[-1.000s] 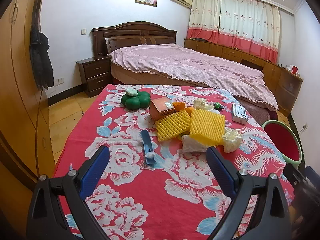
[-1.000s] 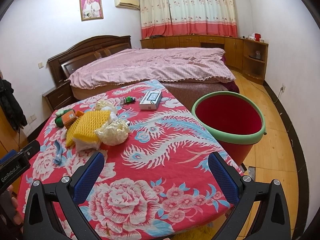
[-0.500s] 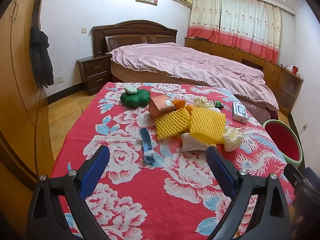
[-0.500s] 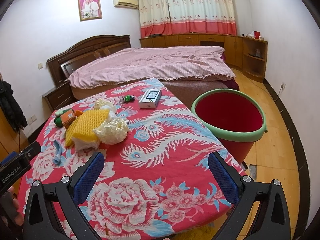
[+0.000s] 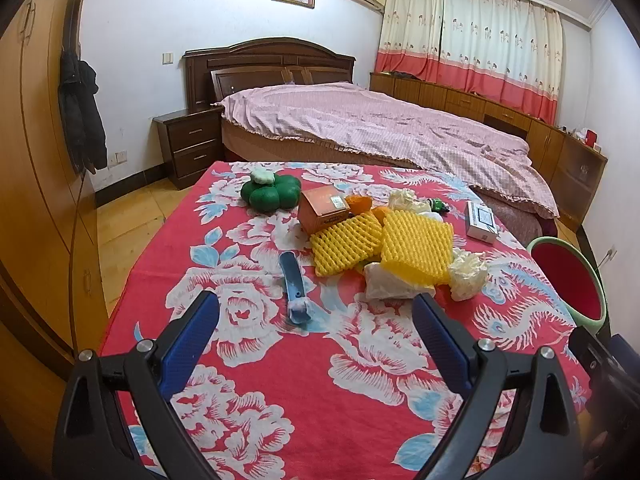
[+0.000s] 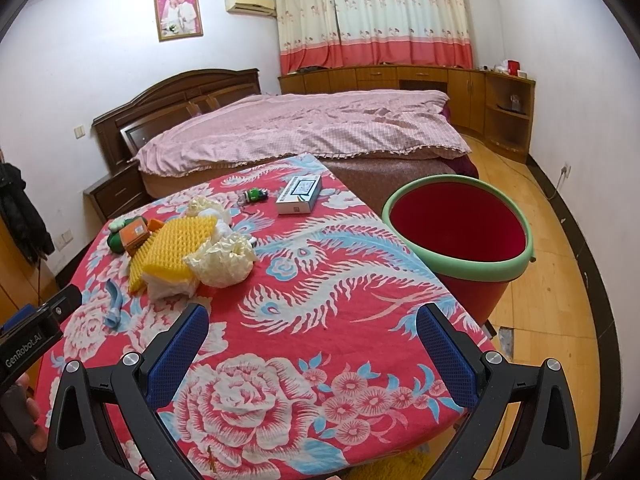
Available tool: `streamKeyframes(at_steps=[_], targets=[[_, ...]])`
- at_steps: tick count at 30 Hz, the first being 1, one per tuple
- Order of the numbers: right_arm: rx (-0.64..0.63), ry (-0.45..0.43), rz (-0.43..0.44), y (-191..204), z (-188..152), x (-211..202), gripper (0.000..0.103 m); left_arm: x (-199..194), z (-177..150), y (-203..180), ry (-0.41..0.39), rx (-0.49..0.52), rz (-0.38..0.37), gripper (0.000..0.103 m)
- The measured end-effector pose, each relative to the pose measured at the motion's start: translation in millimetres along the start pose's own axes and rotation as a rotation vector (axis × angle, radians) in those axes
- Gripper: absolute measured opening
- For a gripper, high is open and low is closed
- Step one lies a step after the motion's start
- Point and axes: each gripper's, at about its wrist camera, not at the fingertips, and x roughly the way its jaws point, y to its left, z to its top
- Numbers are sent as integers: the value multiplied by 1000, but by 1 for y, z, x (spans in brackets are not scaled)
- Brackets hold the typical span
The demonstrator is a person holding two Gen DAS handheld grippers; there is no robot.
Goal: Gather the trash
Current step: 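Close the left tool on the small blue plastic piece while the right tool reaches the crumpled cream bag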
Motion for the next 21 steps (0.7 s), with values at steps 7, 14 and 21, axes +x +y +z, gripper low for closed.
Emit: streamKeyframes(at_steps=[7,14,21], targets=[[32,-2,6,-6,-4,7,103,11,0,4,15,6,13,96],[66,35,16,-12,-7,29,103,39,4,14,67,11,25,96],[66,24,44,-11,-2,40,103,71,10,31,130,-6,31,94]])
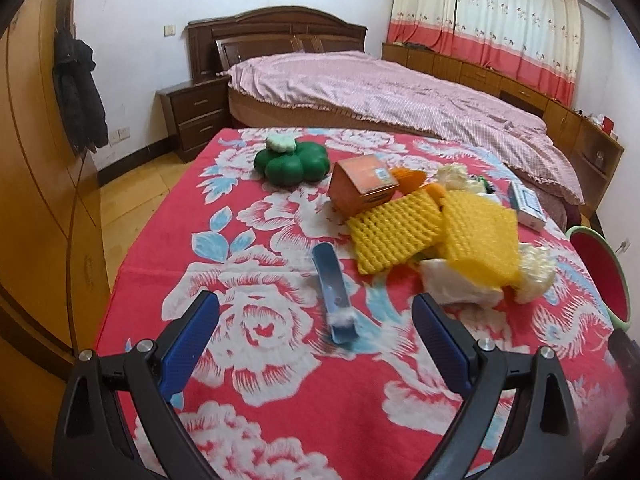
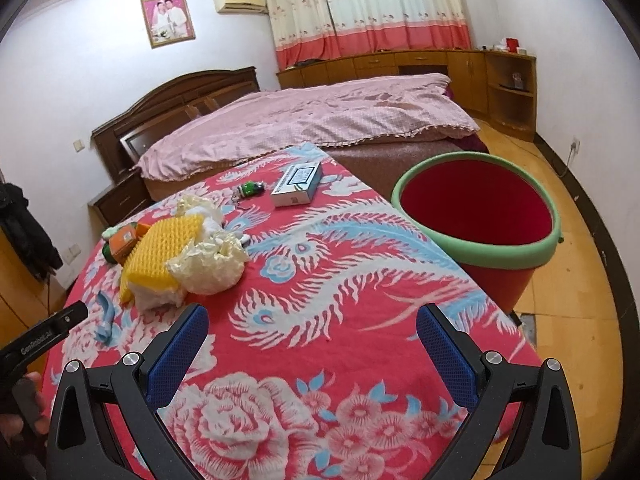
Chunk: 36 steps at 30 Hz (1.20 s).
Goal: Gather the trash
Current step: 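Close the left tool on the small blue plastic piece while the right tool reaches the crumpled cream bag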
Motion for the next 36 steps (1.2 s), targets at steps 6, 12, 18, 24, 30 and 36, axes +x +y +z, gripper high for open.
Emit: streamKeyframes(at_steps=[6,12,18,24,30,36], targets=[[-43,45,12,12,14,17,103,26,2,2,67,-3,-49,80],[-130,120,9,38,18,43,103,38,-5,-3,112,26,-105,57],[-183,174,16,62,20,64,103,45,-4,-4,138,46,-125,51],[-197,191,21,80,24,81,86,45,-4,-2,139,51,-169,51],[-177,228,31,88,20,96,38,48,-2,9,137,-5,-231,25],[-156,238,66,84,15,97,23,48,-3,19,137,-71,-266,19]])
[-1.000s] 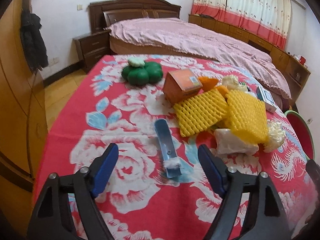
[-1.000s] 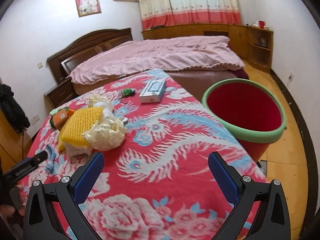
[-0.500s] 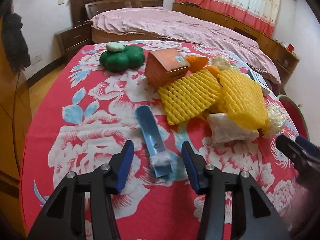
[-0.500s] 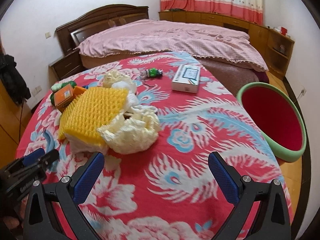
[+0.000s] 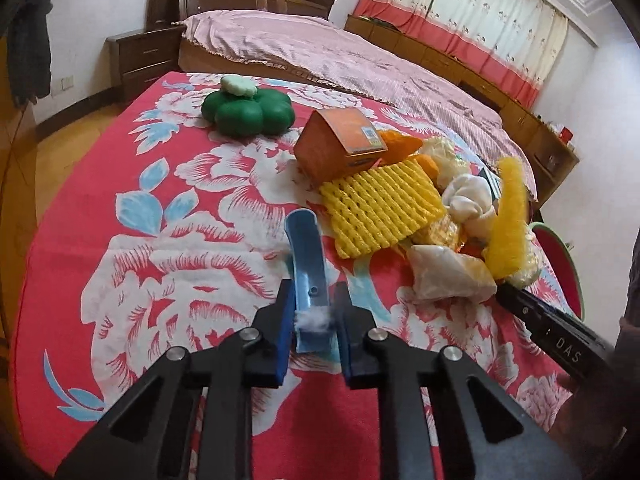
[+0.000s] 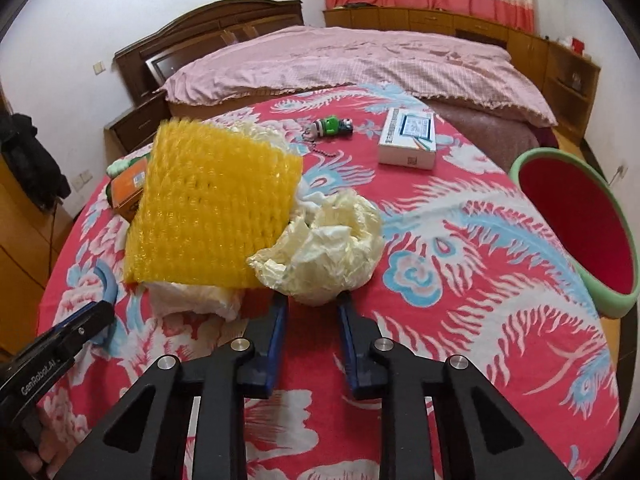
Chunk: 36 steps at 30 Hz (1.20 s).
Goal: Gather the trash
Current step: 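Close the left tool on the small blue plastic piece while the right tool reaches the crumpled cream bag, then close the right tool on the crumpled cream plastic bag and lift it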
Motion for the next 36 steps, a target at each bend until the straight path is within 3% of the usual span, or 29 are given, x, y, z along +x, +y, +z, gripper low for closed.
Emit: streamKeyframes(at_steps=[5,12,14,23,26,30,36], targets=[[16,-13,15,-6,-5,-7,15,-6,-2,-1,-19,-4,1,18],[39,-49,34,-18,-9,-24,14,-22,-2,-14,-61,16,-4,18],[43,-63,40,-20,-9,-30,8,-27,0,-18,-75,21,-3,18],[77,-99,56,-36,-12,-49,8,-36,-1,-32,-99,38,14,18],[90,-104,44,-40,-12,-52,20,-35,0,-33,-95,32,15,18],[121,-91,39,-44,-11,-49,45,-31,0,-34,-91,35,12,18],[106,-61,67,-36,-4,-36,46,-21,3,-33,-76,32,-1,18]])
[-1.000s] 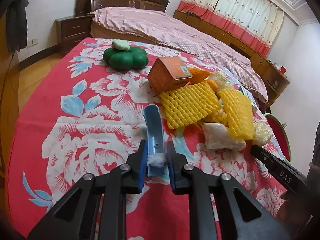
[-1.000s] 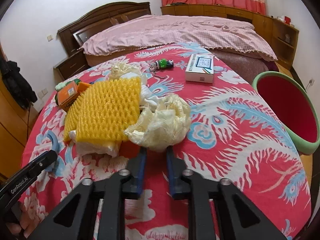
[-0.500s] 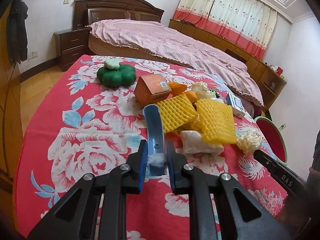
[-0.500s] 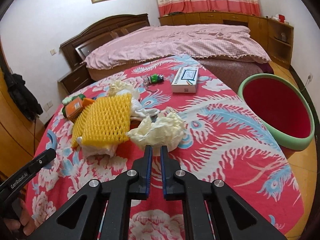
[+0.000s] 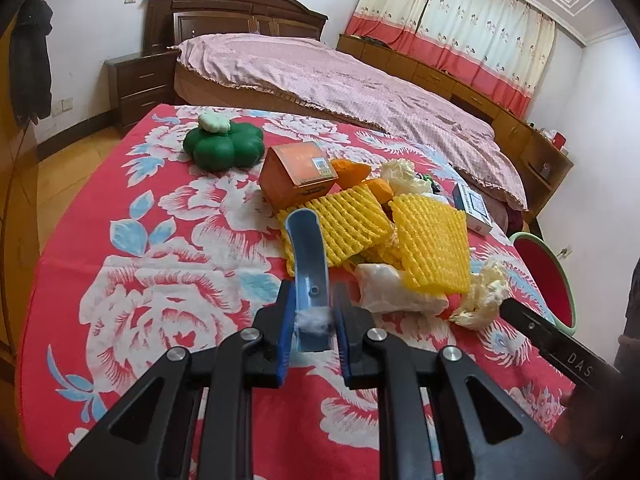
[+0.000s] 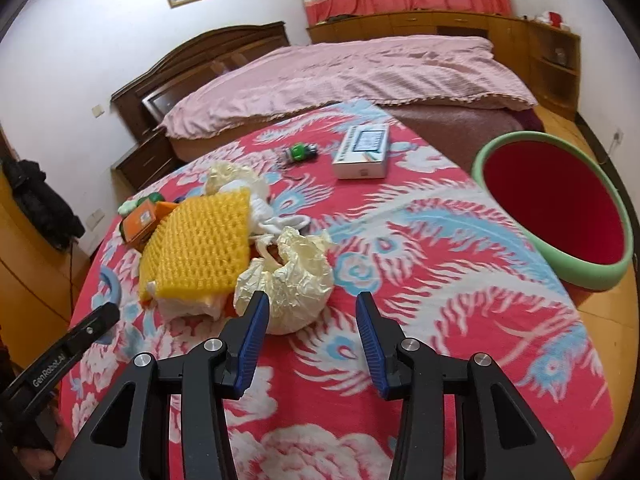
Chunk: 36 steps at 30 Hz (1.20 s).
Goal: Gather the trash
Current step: 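Close the right tool on the crumpled cream plastic bag and lift it, then carry both held items over the red bucket and open both tools to drop them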
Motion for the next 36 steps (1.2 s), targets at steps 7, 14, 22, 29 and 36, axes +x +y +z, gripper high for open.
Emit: streamKeyframes(at_steps=[7,14,22,29,36], targets=[[-42,9,15,15,5,21,46,6,-1,2,12,-9,0,18],[-45,33,44,17,1,29,32,3,-1,-1,2,2,3,18],[-47,-28,20,11,-3,1,28,-11,0,-9,-23,21,-1,18],[-21,-92,-8,-6,-2,-26,28,-24,3,-23,-44,46,-14,18],[12,-132,-22,-24,1,-46,28,-30,6,-48,-46,95,-49,18]])
